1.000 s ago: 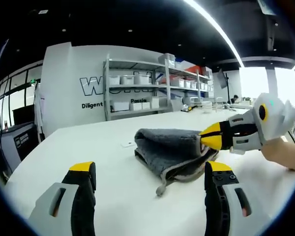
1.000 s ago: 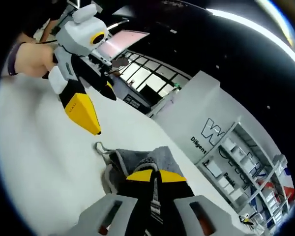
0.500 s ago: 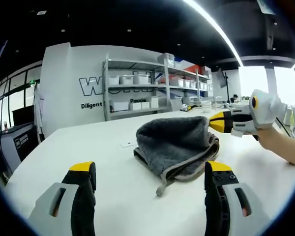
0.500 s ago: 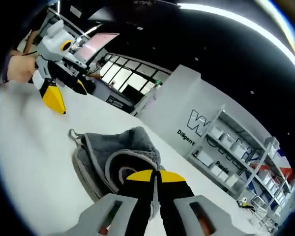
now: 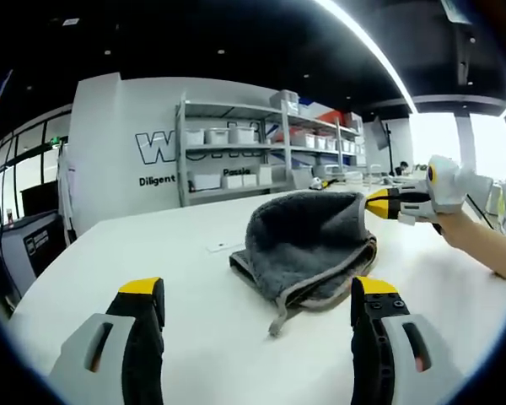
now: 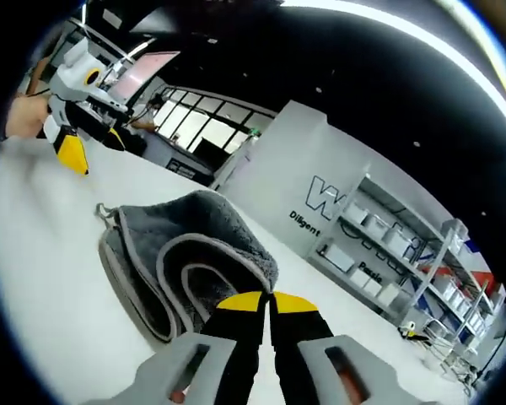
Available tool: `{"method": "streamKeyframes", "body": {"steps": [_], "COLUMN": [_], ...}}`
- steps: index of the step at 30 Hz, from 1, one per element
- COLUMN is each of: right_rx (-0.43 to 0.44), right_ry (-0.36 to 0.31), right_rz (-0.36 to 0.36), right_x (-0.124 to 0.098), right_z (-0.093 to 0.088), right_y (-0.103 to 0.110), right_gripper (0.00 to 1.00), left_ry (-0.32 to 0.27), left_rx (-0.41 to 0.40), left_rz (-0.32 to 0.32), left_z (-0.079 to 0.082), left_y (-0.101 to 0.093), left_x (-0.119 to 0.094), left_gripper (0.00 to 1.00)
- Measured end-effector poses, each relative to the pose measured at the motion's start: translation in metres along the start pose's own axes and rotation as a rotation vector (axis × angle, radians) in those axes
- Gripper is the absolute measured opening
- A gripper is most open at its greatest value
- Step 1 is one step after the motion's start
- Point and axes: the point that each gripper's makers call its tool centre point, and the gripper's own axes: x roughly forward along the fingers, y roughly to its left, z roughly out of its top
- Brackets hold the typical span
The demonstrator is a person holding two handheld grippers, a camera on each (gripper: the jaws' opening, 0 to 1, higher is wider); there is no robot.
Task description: Open the folded towel by lifting each exposed corner and separating the folded layers until the towel lies flat within the target outline without major curled edges
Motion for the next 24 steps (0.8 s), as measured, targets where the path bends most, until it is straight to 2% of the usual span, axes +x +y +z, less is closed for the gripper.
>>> {"method": "streamKeyframes", "body": {"steps": [8, 24], "right_rx": [0.006, 0.100], "right_ry": [0.030, 0.117], "right_rz": [-0.027, -0.102], "right_x": [-0.005, -0.018], "right_z": [-0.018, -0.063], "right_y": [-0.020, -0.057], "right_gripper": [0.00, 0.00], "left_ry": [0.004, 0.012], "left_rx": [-0.002, 0.002], "left_rz": [0.001, 0.000], "left_z": [-0.001, -0.003], "left_y": [0.001, 0.000], "left_x": [0.000, 0.000], "left_gripper": [0.90, 0.90]}}
